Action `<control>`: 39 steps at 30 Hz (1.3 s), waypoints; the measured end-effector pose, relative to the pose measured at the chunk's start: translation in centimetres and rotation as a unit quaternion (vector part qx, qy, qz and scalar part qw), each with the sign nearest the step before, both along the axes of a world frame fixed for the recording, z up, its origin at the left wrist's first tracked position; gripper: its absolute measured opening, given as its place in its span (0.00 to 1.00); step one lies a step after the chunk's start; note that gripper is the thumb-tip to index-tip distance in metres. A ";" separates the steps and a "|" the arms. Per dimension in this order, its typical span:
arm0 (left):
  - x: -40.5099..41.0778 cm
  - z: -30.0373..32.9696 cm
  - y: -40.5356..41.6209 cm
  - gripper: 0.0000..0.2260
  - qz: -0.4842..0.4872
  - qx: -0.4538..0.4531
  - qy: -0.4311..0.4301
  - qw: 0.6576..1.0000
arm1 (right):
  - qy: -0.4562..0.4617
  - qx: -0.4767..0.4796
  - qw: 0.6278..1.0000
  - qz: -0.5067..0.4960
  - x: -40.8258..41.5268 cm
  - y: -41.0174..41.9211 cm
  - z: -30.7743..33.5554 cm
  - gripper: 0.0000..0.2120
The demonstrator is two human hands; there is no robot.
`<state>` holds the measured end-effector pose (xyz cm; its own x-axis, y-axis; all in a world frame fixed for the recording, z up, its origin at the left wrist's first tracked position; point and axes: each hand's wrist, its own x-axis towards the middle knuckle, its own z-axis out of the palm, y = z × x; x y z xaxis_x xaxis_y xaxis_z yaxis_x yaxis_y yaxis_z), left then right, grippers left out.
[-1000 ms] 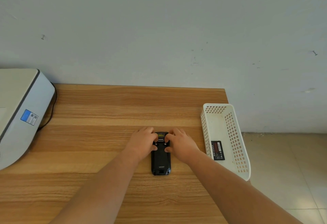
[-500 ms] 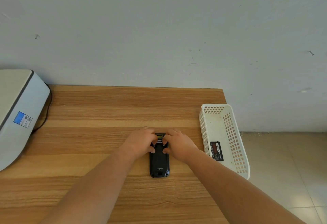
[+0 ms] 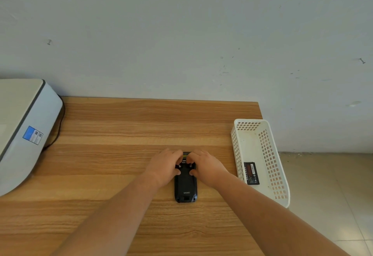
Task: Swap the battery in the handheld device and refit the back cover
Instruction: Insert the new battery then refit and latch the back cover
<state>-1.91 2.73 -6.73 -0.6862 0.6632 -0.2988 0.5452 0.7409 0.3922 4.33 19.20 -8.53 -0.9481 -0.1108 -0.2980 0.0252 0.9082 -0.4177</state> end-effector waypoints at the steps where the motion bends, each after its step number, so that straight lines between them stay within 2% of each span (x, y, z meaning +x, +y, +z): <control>1: 0.1 0.0 -0.1 0.11 -0.005 0.006 -0.003 1.000 | -0.002 -0.005 1.000 0.006 0.0 -0.1 0.0 0.15; 9: -0.6 -0.1 0.2 0.12 -0.035 -0.006 -0.020 0.999 | -0.020 -0.025 0.999 -0.003 -0.1 0.0 0.0 0.14; 26: -1.6 0.0 1.7 0.14 -0.023 -0.028 -0.083 0.996 | -0.014 -0.030 0.999 -0.010 -0.3 0.1 0.0 0.14; 32: -1.5 -0.1 1.5 0.12 0.024 -0.016 -0.105 0.994 | -0.009 -0.037 0.999 -0.019 -0.2 0.0 0.0 0.14; 36: -0.8 -0.9 0.2 0.10 0.074 0.023 -0.132 0.988 | -0.020 -0.044 0.998 -0.031 -0.1 0.1 -0.2 0.14; 39: 0.0 -1.3 -0.2 0.11 0.114 0.045 -0.121 0.985 | -0.022 -0.051 0.998 -0.041 0.0 0.1 -0.3 0.15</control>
<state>-1.92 2.56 -8.04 -0.7358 0.5313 -0.4199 0.2509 0.7898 0.5596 4.28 19.25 -8.83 -0.9417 -0.0645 -0.3301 0.1184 0.8551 -0.5048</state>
